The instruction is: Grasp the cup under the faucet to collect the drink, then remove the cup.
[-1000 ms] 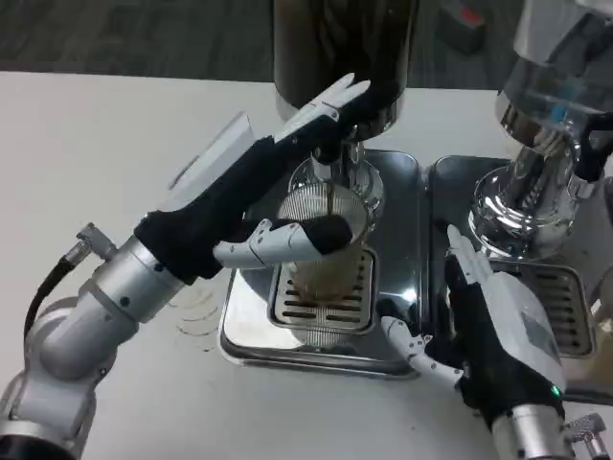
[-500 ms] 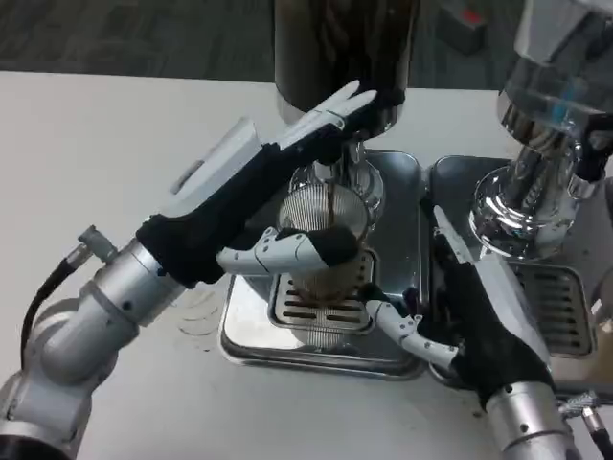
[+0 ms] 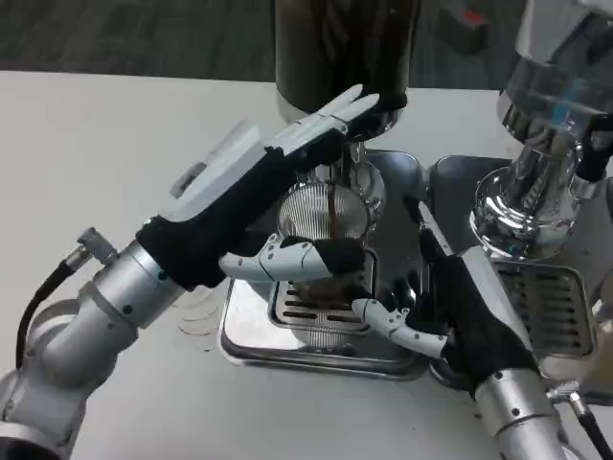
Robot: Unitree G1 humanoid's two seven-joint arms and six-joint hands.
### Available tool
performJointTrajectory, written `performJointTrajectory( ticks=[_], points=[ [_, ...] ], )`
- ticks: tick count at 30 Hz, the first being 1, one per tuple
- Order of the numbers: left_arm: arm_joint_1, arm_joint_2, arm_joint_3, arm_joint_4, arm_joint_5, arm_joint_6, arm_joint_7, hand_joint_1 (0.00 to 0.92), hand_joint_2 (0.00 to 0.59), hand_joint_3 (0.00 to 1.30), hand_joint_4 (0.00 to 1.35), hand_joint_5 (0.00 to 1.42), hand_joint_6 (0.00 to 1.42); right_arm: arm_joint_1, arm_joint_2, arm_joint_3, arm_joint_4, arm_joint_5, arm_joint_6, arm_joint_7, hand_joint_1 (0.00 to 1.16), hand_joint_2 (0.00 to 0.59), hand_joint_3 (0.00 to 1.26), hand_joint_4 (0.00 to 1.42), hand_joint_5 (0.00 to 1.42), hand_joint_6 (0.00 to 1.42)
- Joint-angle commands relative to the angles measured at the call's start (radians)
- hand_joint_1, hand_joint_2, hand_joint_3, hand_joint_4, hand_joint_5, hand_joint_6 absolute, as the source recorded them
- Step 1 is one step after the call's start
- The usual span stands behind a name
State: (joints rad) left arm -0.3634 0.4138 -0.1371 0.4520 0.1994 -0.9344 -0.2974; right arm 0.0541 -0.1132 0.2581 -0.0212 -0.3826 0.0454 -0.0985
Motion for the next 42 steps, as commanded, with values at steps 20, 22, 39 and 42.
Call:
performJointTrajectory(
  ticks=[20, 22, 39, 42],
  points=[
    [0.035, 0.009, -0.027, -0.033, 0.040, 0.016, 0.008, 0.000, 0.109, 0.06, 0.01, 0.18, 0.09, -0.121, 0.042, -0.002, 0.160, 0.036, -0.087, 0.008, 0.73, 0.225, 0.00, 0.00, 0.00, 0.02],
    [0.037, 0.009, -0.027, -0.036, 0.040, 0.019, 0.008, 0.000, 0.109, 0.06, 0.01, 0.18, 0.09, -0.125, 0.044, 0.000, 0.169, 0.038, -0.091, 0.010, 0.72, 0.225, 0.00, 0.00, 0.00, 0.02],
    [0.068, 0.038, 0.075, -0.099, 0.008, 0.049, 0.078, 0.000, 0.109, 0.05, 0.00, 0.16, 0.06, -0.137, 0.047, 0.005, 0.188, 0.039, -0.100, 0.016, 0.71, 0.228, 0.00, 0.00, 0.00, 0.01],
    [0.081, 0.055, 0.126, -0.121, 0.042, 0.045, 0.119, 0.000, 0.110, 0.05, 0.00, 0.11, 0.03, -0.139, 0.047, 0.005, 0.188, 0.039, -0.102, 0.017, 0.71, 0.225, 0.00, 0.00, 0.00, 0.01]
  ],
)
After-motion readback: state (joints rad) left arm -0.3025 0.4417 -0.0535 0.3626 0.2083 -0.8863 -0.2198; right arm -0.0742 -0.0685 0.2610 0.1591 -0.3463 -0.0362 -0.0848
